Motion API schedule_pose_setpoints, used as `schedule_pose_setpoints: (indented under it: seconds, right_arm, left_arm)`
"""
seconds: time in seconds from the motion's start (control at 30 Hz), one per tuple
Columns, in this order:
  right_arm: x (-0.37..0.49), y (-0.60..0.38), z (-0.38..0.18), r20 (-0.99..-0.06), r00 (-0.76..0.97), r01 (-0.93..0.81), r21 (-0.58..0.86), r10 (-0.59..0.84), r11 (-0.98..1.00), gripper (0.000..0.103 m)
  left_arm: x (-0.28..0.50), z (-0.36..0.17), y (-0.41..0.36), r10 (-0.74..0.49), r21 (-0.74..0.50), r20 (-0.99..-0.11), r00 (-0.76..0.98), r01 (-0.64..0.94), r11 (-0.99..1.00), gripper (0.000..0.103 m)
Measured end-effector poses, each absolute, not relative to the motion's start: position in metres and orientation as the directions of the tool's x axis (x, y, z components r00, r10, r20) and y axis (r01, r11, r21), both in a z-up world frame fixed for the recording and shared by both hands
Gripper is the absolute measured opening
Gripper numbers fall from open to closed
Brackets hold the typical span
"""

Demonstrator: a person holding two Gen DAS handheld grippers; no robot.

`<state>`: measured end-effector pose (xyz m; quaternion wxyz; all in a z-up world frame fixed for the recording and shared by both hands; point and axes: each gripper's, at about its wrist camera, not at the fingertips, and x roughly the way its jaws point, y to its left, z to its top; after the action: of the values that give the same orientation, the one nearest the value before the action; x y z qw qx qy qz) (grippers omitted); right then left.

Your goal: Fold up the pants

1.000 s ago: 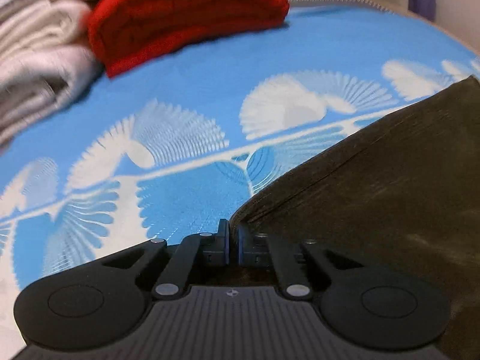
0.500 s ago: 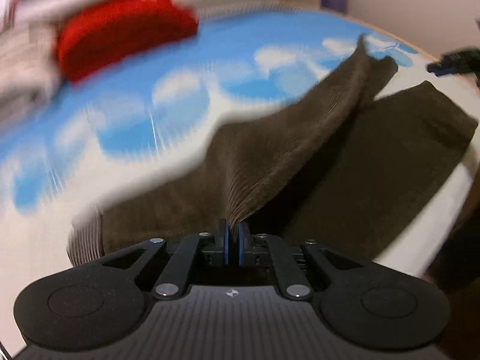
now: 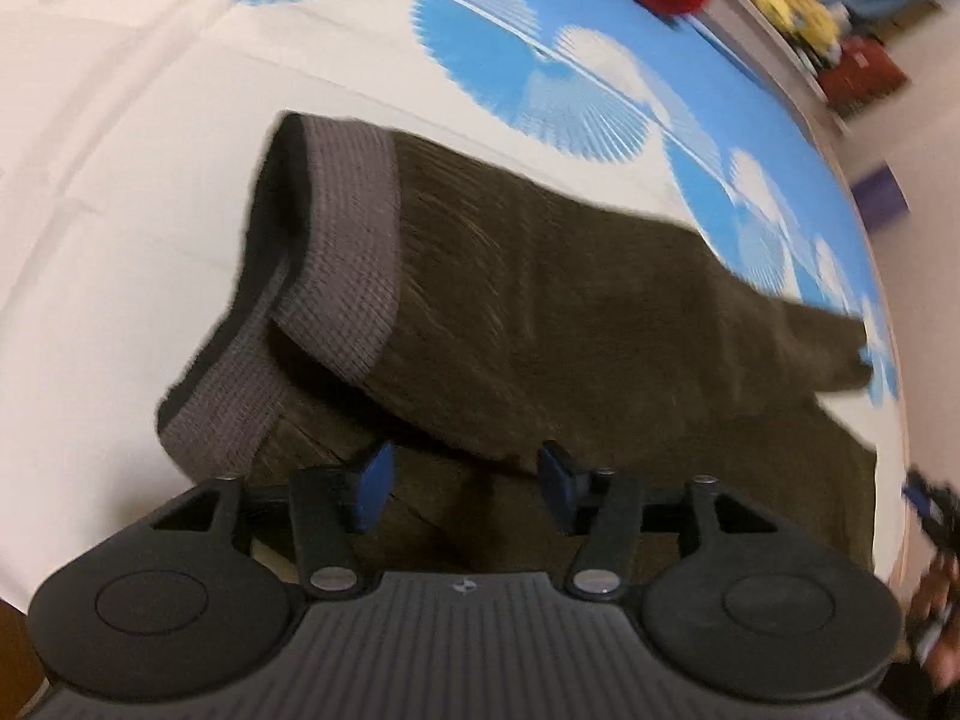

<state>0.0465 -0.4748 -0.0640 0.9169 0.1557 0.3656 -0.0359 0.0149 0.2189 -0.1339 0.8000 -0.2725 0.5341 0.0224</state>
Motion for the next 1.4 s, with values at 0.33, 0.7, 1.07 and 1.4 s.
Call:
schedule_pose_setpoints:
  seconds: [0.33, 0.7, 1.07, 1.4]
  right_arm:
    - [0.089, -0.493, -0.078, -0.622, 0.764, 0.226, 0.510, 0.174, 0.830, 0.014]
    - [0.186, -0.490, -0.134, -0.660, 0.714, 0.303, 0.594, 0.235, 0.746, 0.030]
    - [0.241, -0.490, -0.174, -0.690, 0.682, 0.365, 0.608, 0.242, 0.705, 0.037]
    - [0.216, -0.488, -0.129, -0.646, 0.745, 0.325, 0.565, 0.163, 0.758, 0.003]
  left_arm:
    - [0.029, -0.127, 0.227, -0.162, -0.384, -0.862, 0.481, -0.408, 0.828, 0.049]
    - [0.041, -0.099, 0.218, 0.004, -0.276, -0.789, 0.614, -0.362, 0.890, 0.012]
    - [0.052, -0.110, 0.224, -0.110, -0.368, -0.805, 0.583, -0.345, 0.864, 0.027]
    - [0.048, -0.113, 0.221, -0.066, -0.311, -0.838, 0.542, -0.375, 0.873, 0.014]
